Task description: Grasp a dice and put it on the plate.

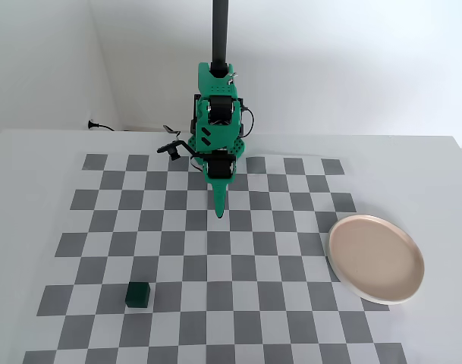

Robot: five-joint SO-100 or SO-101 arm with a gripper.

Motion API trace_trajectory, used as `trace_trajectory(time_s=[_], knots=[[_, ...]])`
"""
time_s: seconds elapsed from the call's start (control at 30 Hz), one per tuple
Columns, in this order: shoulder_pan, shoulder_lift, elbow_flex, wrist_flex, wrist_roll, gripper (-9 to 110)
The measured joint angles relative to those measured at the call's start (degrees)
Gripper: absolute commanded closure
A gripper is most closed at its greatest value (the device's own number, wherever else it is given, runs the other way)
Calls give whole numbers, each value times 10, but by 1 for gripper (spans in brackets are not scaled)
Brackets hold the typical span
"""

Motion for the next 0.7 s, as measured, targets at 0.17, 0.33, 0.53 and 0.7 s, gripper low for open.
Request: trace_trajectory(time_s=[0.17, 0.33, 0.53, 0.7], knots=[[0, 0, 0, 0, 0, 106], [0, 0, 0, 0, 0, 106], [0, 0, 0, 0, 0, 106], [0, 0, 0, 0, 0, 103]])
